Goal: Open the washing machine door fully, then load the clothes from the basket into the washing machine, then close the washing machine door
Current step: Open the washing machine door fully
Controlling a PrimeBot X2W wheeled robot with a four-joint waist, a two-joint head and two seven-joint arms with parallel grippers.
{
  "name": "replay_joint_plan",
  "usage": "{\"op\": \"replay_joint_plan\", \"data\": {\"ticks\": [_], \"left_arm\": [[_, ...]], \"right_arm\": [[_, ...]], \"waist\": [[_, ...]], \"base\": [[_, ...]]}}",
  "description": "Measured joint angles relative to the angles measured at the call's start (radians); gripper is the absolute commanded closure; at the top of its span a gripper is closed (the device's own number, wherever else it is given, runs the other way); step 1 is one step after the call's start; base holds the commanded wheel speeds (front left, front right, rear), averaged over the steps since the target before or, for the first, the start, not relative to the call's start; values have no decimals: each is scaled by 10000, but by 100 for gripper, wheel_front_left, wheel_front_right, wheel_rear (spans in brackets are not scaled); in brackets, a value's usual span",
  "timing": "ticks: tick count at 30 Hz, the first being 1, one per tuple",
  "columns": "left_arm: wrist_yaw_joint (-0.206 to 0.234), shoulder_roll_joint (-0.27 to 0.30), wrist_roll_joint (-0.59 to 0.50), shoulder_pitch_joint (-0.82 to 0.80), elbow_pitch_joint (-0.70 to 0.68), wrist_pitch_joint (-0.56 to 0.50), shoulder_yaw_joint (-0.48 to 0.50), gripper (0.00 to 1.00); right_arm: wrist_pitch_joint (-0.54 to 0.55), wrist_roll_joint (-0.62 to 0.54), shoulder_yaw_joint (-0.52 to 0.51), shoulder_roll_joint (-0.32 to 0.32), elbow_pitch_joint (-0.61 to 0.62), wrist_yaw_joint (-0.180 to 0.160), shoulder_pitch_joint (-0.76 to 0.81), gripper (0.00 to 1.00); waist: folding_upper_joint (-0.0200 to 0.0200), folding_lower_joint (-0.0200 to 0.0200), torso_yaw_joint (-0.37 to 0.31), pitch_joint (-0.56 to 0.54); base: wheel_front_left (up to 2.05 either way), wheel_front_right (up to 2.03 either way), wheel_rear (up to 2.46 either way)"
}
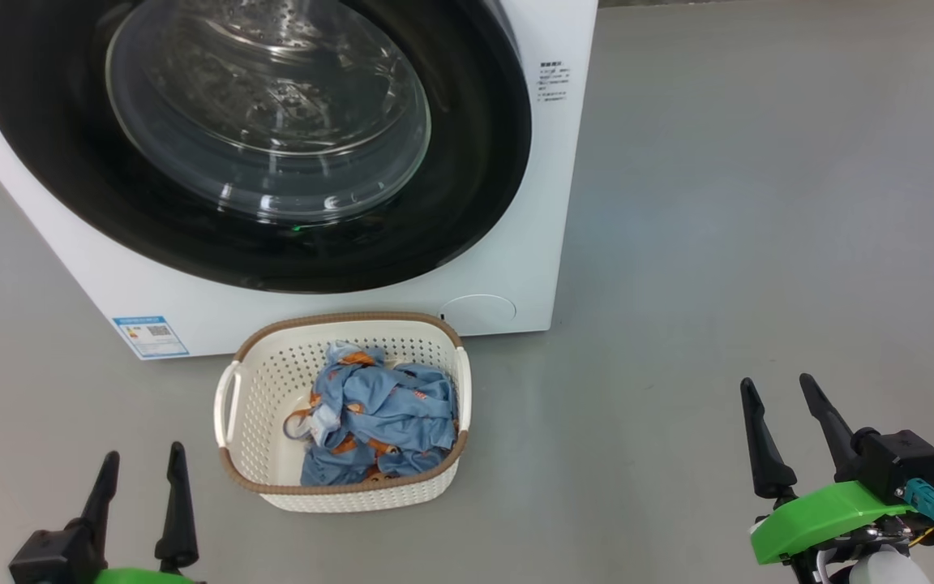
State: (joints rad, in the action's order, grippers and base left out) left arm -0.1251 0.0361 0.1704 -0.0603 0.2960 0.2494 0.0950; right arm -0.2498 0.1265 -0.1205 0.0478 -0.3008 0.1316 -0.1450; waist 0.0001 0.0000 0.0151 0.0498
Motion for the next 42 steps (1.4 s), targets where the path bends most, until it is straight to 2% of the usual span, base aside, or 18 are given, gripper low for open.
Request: {"op": "replay_joint_plan", "data": {"ticks": [26, 31, 42], "left_arm": [[-23, -10, 19, -23, -437, 0, -397, 0], [-23, -10, 44, 73, -520, 0, -481, 0], [-23, -8, 82, 153, -867, 0, -646, 0]], "right_arm": [[0, 8, 21, -6, 29, 0, 1, 0], [0, 272, 21, -6, 40, 0, -16, 0], [0, 1778, -207, 0, 343, 0, -1147, 0]], "waist": [[0, 0, 37, -73], [0, 0, 68, -56], [0, 0, 105, 196]], "base": [[3, 3, -5], [0, 0, 0], [0, 0, 0]]}}
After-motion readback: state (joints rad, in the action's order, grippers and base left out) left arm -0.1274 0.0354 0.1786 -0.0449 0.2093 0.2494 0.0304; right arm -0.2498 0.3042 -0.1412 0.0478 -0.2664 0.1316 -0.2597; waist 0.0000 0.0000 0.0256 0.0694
